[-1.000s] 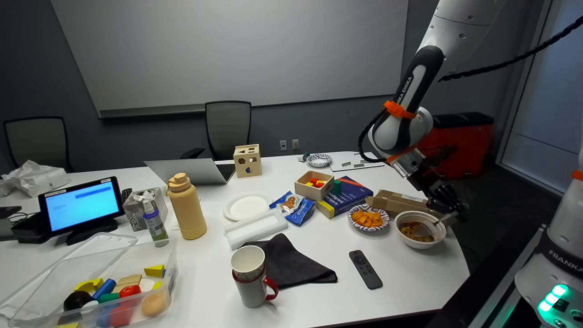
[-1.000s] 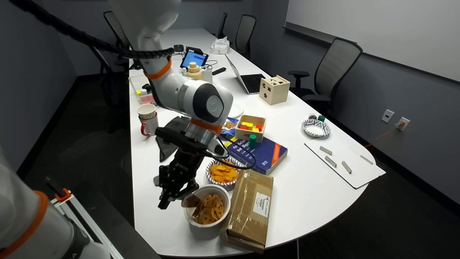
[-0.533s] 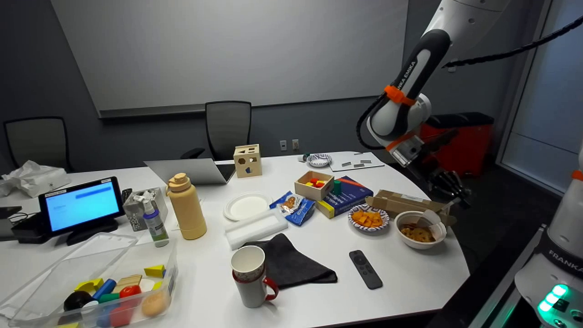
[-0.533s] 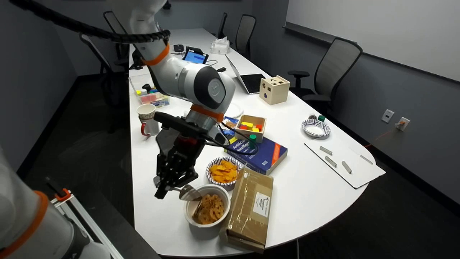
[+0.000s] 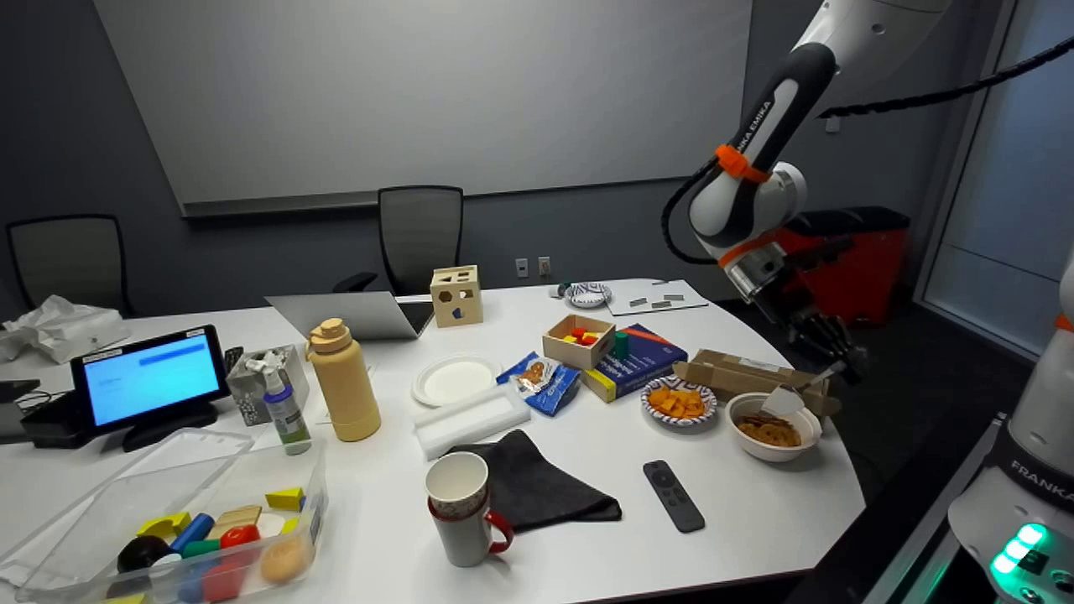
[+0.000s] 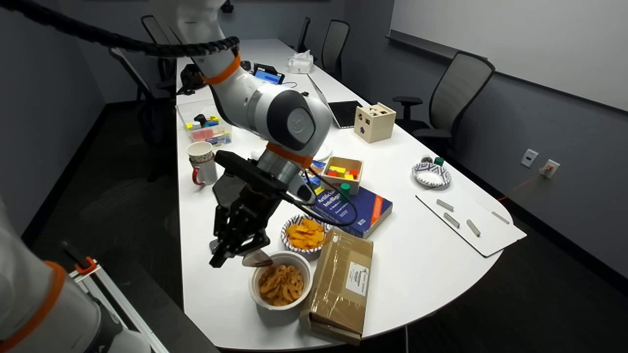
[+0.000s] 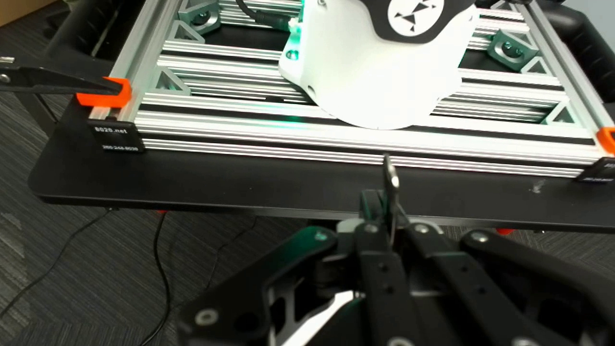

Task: Use the cake spatula to stir the contents in the white bowl.

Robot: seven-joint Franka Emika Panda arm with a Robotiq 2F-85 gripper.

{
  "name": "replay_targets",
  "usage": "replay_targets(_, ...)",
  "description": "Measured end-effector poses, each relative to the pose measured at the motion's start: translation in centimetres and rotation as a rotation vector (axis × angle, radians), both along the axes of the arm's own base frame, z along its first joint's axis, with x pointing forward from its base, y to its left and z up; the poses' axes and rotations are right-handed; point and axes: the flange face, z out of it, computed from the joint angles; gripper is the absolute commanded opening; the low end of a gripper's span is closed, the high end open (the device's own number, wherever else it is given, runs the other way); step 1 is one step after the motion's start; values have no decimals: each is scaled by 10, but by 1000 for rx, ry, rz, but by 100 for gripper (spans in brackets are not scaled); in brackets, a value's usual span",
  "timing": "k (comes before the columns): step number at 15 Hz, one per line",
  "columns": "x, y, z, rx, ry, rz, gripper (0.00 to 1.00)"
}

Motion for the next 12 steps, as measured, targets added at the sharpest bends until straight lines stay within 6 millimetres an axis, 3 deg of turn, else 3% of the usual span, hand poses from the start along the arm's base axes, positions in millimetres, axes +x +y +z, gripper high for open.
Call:
replay_targets(8, -4, -36, -26, -15, -61, -93, 1)
replay_targets(12, -4, -40, -44, -8, -74, -110, 1)
